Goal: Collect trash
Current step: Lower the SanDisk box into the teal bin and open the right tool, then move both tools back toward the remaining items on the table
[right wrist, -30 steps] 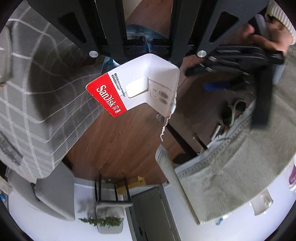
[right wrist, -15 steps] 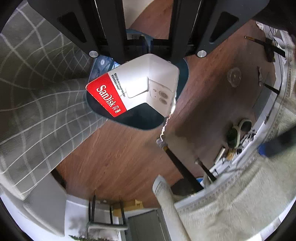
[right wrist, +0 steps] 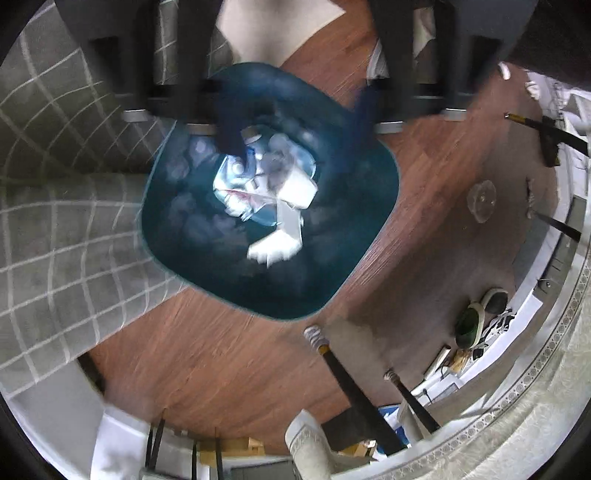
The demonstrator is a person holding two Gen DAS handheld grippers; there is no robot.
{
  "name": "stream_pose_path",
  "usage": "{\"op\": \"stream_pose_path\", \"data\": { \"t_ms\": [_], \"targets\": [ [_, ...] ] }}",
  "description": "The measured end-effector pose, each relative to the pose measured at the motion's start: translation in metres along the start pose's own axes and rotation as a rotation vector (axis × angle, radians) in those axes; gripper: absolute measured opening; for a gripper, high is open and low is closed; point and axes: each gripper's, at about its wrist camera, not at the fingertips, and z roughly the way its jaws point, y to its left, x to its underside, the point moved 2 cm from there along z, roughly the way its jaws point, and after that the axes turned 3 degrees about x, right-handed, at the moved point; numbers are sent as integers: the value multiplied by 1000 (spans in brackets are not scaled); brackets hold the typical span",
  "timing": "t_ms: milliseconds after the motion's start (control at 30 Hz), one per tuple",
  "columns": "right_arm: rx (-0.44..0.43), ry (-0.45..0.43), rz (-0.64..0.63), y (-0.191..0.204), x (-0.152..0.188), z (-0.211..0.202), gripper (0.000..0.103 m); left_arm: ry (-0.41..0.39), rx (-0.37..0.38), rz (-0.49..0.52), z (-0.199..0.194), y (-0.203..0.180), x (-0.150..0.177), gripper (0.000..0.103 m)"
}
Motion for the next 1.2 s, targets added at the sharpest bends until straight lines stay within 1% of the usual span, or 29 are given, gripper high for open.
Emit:
{"op": "stream_pose_path", "data": {
  "t_ms": [100, 233, 333, 467, 533, 600, 633, 767, 1000, 1067, 1200],
  "targets": [
    [-17, -40, 4, -4, -8, -14, 62, -19, 6, 14, -1, -7, -7, 51],
    [-31, -116, -2, -14, -21, -46, 62, -39, -2, 73, -3, -18, -14, 53],
    [-22, -206, 1, -25, -31, -84, 62, -48, 9, 101, -3, -26, -17, 53],
    [-15, -314, 19, -44, -39, -128, 66, -52, 27, 132, 1, -35, -20, 58],
    [1, -359, 26, -55, -41, -149, 68, -48, 43, 148, 5, -42, -20, 58],
    [15, -382, 29, -66, -43, -164, 70, -41, 62, 157, 9, -46, -21, 60],
    [22, -389, 31, -72, -44, -171, 70, -40, 70, 159, 12, -49, -22, 62],
    [52, -421, 48, -102, -37, -200, 71, -22, 109, 162, 24, -60, -23, 63],
    [112, -452, 129, -165, -23, -226, 72, 33, 135, 249, 51, -96, -15, 64],
    [121, -459, 154, -180, -20, -231, 72, 50, 155, 277, 58, -107, -11, 69],
    [119, -480, 189, -205, -16, -241, 72, 98, 214, 367, 75, -127, 1, 74]
  ]
}}
